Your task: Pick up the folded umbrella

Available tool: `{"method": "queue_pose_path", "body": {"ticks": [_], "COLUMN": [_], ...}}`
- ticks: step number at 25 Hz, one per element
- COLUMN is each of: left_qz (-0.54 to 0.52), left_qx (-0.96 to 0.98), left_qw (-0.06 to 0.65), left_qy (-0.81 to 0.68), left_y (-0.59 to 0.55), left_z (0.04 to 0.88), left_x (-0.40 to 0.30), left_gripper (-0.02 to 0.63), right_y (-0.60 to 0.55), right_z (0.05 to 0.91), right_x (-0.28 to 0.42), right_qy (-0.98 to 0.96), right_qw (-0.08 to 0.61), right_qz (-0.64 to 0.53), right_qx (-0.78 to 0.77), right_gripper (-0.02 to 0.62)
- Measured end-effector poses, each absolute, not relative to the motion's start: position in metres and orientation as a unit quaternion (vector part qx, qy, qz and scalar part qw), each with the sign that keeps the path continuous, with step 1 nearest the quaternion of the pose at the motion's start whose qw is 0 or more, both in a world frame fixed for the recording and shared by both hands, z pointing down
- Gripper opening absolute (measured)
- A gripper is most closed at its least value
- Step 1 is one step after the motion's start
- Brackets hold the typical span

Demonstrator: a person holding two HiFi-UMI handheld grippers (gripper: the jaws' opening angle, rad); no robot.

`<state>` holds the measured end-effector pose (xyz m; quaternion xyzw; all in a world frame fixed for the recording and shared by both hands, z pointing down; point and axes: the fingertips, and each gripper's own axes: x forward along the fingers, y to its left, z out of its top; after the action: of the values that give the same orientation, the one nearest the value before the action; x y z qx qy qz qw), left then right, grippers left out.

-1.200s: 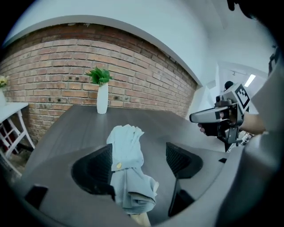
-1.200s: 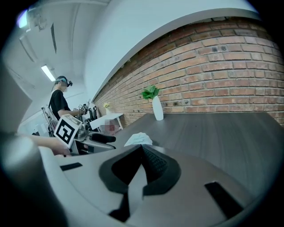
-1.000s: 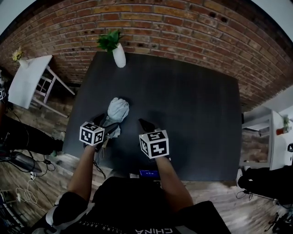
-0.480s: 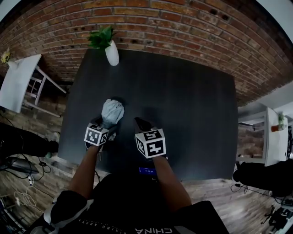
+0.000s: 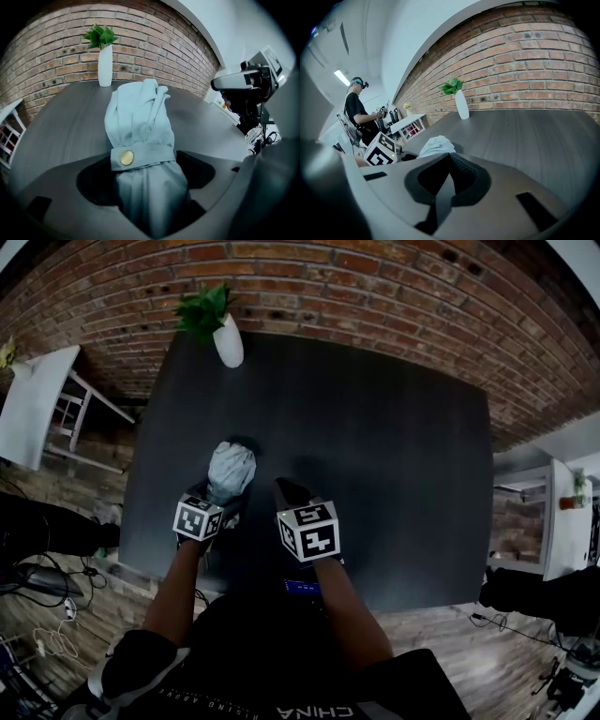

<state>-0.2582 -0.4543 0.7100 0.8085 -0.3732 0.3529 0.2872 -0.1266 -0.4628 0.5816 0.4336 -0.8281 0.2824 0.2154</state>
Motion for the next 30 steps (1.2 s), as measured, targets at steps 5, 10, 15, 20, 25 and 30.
{"method": "queue_pose_path", "body": {"ticks": [5,10,15,20,25,30], "left_qz": [0.330,0.310,0.266,0.217,0.176,0.130], "left_qx": [0.799,0.793,0.791,0.795,0.808,0.839], "left_qw": [0.306,0.328,0.373,0.398,0.394,0.355], "left_qy": [-0.399,-0.410,-0.406,-0.403,-0.401,-0.391], "left_y": [-0.459,-0.462,-0.461,-0.456,-0.457,-0.468], "left_z": [0.710,0.709,0.704,0.696,0.675,0.629], "left_x": [-0.266,-0.270,-0.272,-0.270,-0.266,-0.254], "left_gripper": [0.339,0.306,0.298,0.298,0.298,0.298], "right_y": [-0.463,-0.461,-0.454,-0.447,-0.442,-0.441], "right_z": [0.586,0.585,0.584,0.584,0.584,0.577], "right_x": [-0.127,-0.115,-0.108,-0.103,-0.097,-0.096], "right_qy": [-0.826,-0.820,-0.817,-0.814,-0.812,-0.816], "right_qw": [0.218,0.217,0.216,0.218,0.215,0.210], "right_qz": [0.286,0.286,0.287,0.286,0.285,0.277], "right_qx": [0.433,0.445,0.452,0.456,0.461,0.462], "right_gripper": [0.009,0.008,0.009,0.008,0.009,0.009]}}
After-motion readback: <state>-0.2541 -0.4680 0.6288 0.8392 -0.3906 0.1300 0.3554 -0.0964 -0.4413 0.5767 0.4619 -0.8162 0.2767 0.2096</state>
